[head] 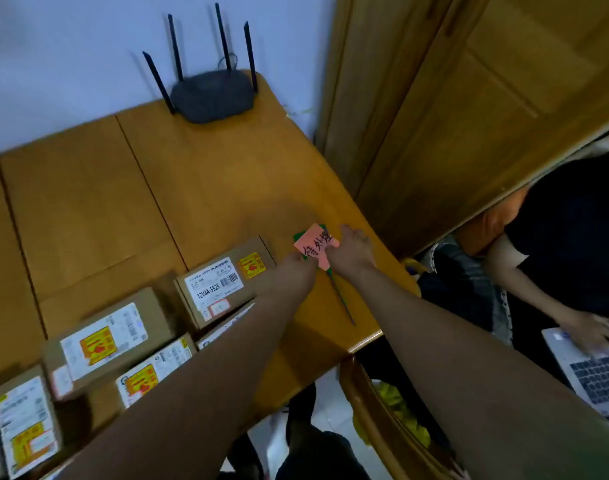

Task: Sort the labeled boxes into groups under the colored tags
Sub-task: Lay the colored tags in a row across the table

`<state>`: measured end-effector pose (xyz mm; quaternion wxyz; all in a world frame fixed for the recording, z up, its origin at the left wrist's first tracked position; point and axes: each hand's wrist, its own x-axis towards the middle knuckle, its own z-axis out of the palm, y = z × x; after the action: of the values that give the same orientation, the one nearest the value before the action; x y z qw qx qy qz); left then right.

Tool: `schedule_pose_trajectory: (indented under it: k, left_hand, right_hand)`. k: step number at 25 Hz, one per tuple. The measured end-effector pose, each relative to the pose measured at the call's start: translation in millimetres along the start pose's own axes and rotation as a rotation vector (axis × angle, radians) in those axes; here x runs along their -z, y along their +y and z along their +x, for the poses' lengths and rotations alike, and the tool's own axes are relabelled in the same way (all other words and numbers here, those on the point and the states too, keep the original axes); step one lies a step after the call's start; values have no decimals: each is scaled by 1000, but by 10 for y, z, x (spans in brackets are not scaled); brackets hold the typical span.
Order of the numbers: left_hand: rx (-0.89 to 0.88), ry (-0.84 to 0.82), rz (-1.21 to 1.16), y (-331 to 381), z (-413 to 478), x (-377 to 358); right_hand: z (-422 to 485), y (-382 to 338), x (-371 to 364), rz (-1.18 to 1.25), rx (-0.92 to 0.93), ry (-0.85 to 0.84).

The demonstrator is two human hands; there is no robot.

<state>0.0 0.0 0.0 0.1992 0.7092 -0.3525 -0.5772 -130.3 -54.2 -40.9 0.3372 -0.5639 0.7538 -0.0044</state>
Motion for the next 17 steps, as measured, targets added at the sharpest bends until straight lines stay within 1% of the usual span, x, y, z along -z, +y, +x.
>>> schedule_pose_trajectory:
  k: [3, 5, 8, 10, 12, 17]
  left_hand:
    - [177, 30, -234, 7, 279, -300]
    - [229, 98, -381, -18, 405, -457]
    - [280, 190, -578, -34, 594, -552]
    - [359, 215, -620, -17, 708, -552]
    - [382, 228, -607, -23, 783, -537]
    - [382, 156, -532, -100, 862, -529]
  right_hand:
    - [331, 115, -139, -1, -77, -7]
    - [430, 207, -253, 18, -76, 2]
    - [410, 282, -391, 104, -56, 105]
    - [390, 276, -466, 195, -110, 159]
    - [368, 257, -502, 270, -179, 165]
    - [428, 280, -415, 432, -283, 96]
